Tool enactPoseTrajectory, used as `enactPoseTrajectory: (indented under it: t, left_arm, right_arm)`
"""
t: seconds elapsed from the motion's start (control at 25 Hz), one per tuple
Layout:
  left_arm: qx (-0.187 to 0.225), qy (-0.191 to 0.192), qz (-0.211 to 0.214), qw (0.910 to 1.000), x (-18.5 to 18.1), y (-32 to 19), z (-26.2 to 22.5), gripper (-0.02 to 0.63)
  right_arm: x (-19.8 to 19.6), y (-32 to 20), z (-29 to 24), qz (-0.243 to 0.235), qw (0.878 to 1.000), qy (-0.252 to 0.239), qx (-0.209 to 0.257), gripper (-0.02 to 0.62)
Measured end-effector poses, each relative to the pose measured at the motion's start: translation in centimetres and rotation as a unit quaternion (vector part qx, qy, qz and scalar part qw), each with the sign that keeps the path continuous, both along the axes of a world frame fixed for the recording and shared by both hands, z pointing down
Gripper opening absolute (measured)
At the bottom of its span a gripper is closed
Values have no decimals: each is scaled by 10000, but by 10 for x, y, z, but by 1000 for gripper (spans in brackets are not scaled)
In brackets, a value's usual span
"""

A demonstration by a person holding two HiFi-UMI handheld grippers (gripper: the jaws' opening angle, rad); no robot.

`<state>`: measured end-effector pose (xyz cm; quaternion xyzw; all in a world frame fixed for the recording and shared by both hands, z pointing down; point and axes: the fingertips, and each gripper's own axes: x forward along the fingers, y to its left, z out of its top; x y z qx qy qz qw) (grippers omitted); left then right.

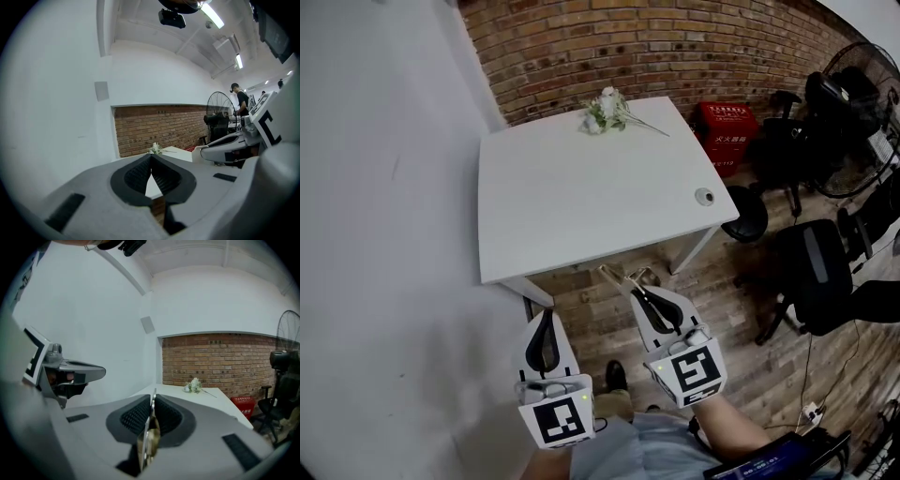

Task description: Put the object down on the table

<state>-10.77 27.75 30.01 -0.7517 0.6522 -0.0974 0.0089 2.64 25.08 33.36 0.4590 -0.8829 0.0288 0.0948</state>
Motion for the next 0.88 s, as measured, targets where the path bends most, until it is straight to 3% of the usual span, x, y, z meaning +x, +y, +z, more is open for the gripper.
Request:
enactPoseTrajectory:
  t: [0.4, 0.88]
  left_arm:
    - [417, -31, 107, 9991, -29, -66, -30, 8]
    - [243, -132, 428, 9987, -3, -120, -5, 9]
  right_arm:
    - [-29, -56, -40, 121, 9994, -100, 324, 37]
    - [-6, -100, -29, 404, 9987, -206, 231, 37]
